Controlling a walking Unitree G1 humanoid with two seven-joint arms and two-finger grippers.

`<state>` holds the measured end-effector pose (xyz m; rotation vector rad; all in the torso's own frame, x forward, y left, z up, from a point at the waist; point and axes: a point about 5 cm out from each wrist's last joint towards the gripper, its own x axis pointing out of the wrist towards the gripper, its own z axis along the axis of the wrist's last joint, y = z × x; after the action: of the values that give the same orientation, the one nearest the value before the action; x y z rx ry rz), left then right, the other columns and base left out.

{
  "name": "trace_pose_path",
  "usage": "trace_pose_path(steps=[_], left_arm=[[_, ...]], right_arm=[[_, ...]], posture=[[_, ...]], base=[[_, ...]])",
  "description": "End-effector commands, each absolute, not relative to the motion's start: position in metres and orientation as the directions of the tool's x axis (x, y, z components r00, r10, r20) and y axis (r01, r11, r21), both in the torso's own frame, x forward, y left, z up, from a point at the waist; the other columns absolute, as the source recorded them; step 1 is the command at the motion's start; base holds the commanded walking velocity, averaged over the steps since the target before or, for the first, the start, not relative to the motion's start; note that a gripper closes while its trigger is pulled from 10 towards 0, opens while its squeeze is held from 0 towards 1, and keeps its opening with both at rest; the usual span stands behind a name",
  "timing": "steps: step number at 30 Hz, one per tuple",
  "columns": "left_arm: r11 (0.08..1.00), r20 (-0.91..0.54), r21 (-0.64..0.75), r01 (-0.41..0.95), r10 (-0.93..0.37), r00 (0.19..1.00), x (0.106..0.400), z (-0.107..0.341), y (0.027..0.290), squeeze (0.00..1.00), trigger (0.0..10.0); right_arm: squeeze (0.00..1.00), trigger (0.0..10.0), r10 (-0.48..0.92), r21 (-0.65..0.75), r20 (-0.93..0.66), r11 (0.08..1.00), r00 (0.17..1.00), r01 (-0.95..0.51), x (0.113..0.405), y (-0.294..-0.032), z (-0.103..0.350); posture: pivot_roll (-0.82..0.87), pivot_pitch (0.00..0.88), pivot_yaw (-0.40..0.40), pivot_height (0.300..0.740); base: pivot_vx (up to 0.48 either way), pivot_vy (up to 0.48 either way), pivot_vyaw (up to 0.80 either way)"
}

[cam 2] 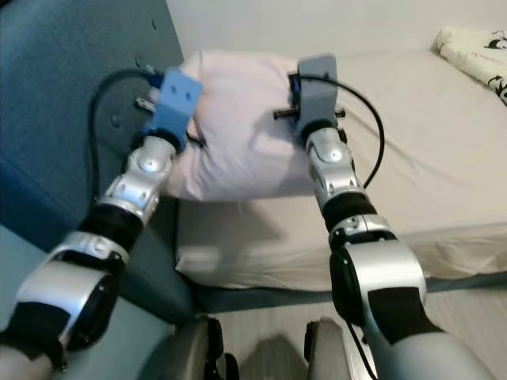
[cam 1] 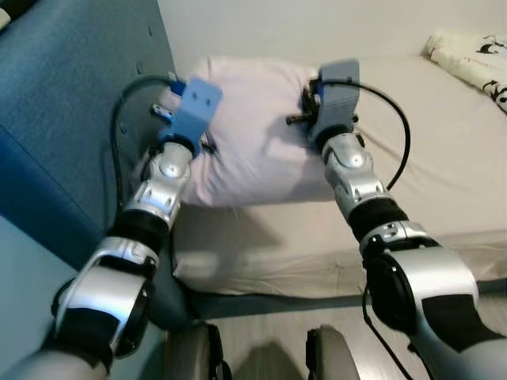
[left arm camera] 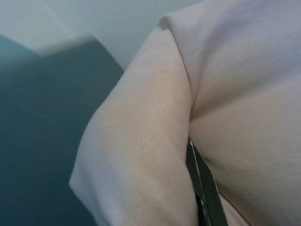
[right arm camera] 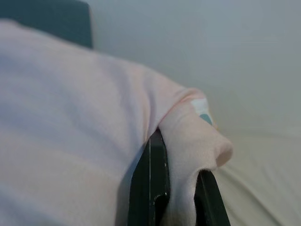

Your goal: Clean up the room

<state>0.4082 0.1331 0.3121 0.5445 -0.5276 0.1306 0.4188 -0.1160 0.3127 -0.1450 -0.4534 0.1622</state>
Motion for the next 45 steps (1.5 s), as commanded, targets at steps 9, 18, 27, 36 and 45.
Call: trace_pose_path(steps=[9,18,27,36,45], left_arm=[[0.677,0.462,0.621,-0.394,0.090,0.882,0.408,0.252,0.156,0.00,10.0],[0.808,0.148,0.566,-0.166,0.099,0.984,0.390,0.153,0.111,0.00,10.0],[0.885,0.154,0.445,-0.139,0.077,0.985,0.385,0.151,0.092,0.00,10.0],[0.882,0.235,0.416,-0.220,0.130,0.963,0.387,0.164,0.103,0.00,10.0],[0.888,0.218,0.419,-0.190,0.105,0.970,0.386,0.162,0.105,0.00,10.0]], right_arm=[[0.00,10.0,0.144,-0.068,0.070,0.988,0.987,-0.140,0.415,-0.121,0.207],[0.00,10.0,-0.019,-0.008,-0.144,1.000,0.989,0.018,0.398,-0.148,0.142],[0.00,10.0,0.018,-0.009,-0.100,1.000,0.995,-0.019,0.398,-0.146,0.145],[0.00,10.0,0.048,-0.031,-0.047,0.998,0.998,-0.050,0.398,-0.142,0.152],[0.00,10.0,0.048,-0.032,-0.031,0.998,0.998,-0.049,0.399,-0.143,0.154]], posture=[[0.08,0.238,0.060,0.617],[0.09,0.267,0.071,0.617],[0.08,0.270,0.082,0.617],[0.08,0.267,0.079,0.607],[0.09,0.263,0.080,0.578]], base=[[0.000,0.000,0.00],[0.000,0.000,0.00],[0.000,0.000,0.00],[0.000,0.000,0.00],[0.000,0.000,0.00]])
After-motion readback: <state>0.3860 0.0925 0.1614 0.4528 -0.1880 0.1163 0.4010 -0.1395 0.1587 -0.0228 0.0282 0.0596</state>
